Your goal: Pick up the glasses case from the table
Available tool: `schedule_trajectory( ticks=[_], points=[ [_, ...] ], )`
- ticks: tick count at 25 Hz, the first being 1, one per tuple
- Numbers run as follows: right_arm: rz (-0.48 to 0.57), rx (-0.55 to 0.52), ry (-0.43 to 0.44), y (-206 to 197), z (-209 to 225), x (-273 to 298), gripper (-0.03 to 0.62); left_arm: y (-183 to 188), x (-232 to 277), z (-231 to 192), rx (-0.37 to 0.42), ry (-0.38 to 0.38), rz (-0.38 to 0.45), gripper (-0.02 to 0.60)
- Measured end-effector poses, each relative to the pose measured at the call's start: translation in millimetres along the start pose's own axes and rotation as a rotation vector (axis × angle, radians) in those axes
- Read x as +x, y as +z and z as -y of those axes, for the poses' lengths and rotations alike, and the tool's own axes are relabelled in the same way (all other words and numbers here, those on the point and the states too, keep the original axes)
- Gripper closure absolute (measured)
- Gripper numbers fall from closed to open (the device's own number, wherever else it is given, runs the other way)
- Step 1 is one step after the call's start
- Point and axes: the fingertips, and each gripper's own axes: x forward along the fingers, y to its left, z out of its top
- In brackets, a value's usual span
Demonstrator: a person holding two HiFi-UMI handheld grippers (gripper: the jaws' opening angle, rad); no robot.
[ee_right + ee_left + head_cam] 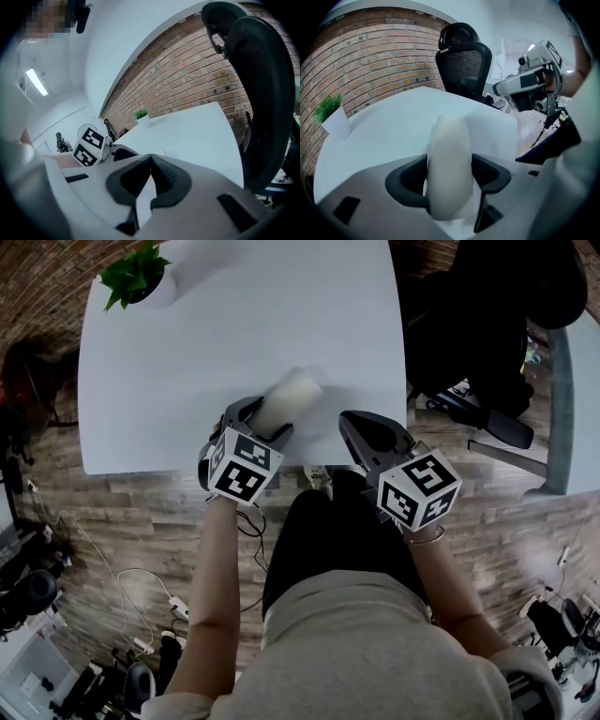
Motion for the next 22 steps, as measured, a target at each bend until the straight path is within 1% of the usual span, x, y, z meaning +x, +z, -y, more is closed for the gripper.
schedule_trajectory(
  ticks=[3,8,10,11,13,15,19,21,22],
  points=[
    [-0.004,0.008,-0.005,-0.8,2.1,2.3,0.595,0.6,-1.2,1.8,-0.015,0.005,0.004,0.287],
    [-0.049,0.006,-0.028,-9.8,6.9,6.2,0.595,-6.5,-8.2,13.4,-0.071,0.006,0.043,0.287],
    [-0.060,0.016,-0.022,-12.8,6.8,8.4,0.594,-6.2,-14.1,17.6,-0.105,0.004,0.072,0.288],
    [-0.065,0.027,-0.011,-13.9,5.2,10.6,0.569,-4.7,-18.0,18.8,-0.123,0.005,0.090,0.288],
    [-0.062,0.061,0.021,-14.4,-0.6,16.0,0.460,-0.7,-26.7,20.3,-0.153,0.006,0.128,0.288],
    [-0.041,0.100,0.047,-12.3,-7.2,19.9,0.410,4.5,-35.8,22.2,-0.171,0.004,0.168,0.288],
    [0.006,0.205,0.110,-4.7,-19.9,27.1,0.276,18.7,-53.8,25.0,-0.182,0.004,0.247,0.288],
    [0.039,0.273,0.139,1.1,-23.7,29.4,0.240,26.7,-61.8,28.1,-0.185,-0.006,0.286,0.288],
    [0.052,0.302,0.155,3.8,-25.5,30.1,0.236,31.4,-66.1,30.2,-0.180,-0.012,0.306,0.288]
  ],
)
